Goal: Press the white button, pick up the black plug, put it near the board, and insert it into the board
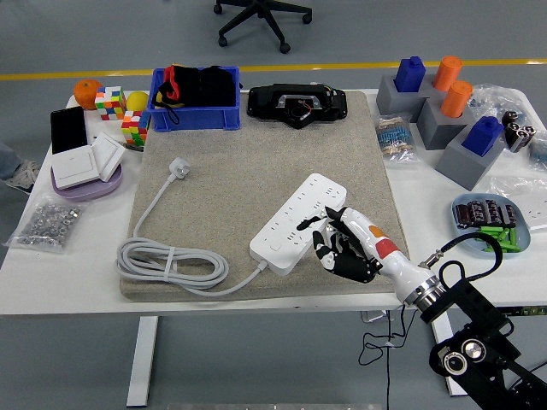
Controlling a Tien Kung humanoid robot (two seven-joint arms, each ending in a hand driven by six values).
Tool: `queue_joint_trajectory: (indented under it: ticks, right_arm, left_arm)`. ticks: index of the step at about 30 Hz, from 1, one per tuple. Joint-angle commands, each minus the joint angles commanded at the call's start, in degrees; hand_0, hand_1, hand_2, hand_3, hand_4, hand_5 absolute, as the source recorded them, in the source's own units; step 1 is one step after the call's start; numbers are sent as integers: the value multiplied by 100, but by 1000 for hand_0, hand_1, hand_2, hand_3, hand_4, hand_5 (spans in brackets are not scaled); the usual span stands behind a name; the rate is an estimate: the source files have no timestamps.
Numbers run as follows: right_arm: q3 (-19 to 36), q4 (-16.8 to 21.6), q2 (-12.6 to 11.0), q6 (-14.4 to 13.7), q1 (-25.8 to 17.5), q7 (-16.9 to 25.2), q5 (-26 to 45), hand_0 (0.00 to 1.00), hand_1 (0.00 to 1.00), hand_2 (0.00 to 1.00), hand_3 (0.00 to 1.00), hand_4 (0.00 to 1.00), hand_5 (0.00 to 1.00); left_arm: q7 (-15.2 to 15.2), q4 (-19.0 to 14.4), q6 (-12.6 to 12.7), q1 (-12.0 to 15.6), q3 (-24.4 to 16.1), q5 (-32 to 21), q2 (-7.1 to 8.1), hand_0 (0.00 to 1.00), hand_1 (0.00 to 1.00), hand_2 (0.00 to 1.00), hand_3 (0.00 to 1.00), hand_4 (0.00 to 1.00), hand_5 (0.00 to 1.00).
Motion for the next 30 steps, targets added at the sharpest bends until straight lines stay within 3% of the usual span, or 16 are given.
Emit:
queue_joint_trajectory:
  ticks: [7, 13, 14, 15, 17, 20, 21, 30]
  right_arm:
    - [-93, -59, 71, 87, 231, -390, -672, 2, 2, 65, 593, 350, 2]
    - [-269, -352, 46, -421, 442, -223, -1388, 2, 2, 66, 599, 335, 2]
    - [-318, -409, 32, -493, 475, -185, -1396, 2, 2, 66, 599, 335, 2]
    - [-371, -465, 19, -560, 506, -143, -1380, 2, 2, 66, 587, 396, 2]
    - [-538, -629, -8, -673, 602, -63, -1333, 2, 2, 66, 587, 396, 2]
    - [-707, -753, -8, -712, 711, -18, -1247, 2, 2, 66, 587, 396, 2]
    - [-776, -805, -3, -724, 765, 0, -1214, 2, 2, 66, 582, 415, 59]
    - [-1461, -1582, 148, -813, 1422, 109, -1082, 2, 2, 64, 581, 410, 45]
  left_arm:
    - [3, 0, 3, 22, -52, 32, 19, 685, 676, 658, 685, 561, 195]
    - [10, 0, 3, 80, -61, 25, -14, 685, 675, 658, 685, 561, 196]
    - [12, 0, 3, 88, -64, 26, -20, 685, 675, 658, 685, 561, 196]
    - [11, 0, 4, 95, -62, 18, -24, 685, 675, 658, 685, 561, 195]
    - [17, 0, 5, 112, -73, 19, -32, 685, 675, 658, 685, 561, 195]
    - [18, 0, 9, 112, -81, 13, -32, 685, 675, 658, 685, 561, 195]
    - [17, 0, 9, 111, -78, 7, -30, 684, 675, 658, 685, 561, 195]
    - [21, 0, 0, 105, -57, -2, -18, 684, 676, 658, 685, 561, 195]
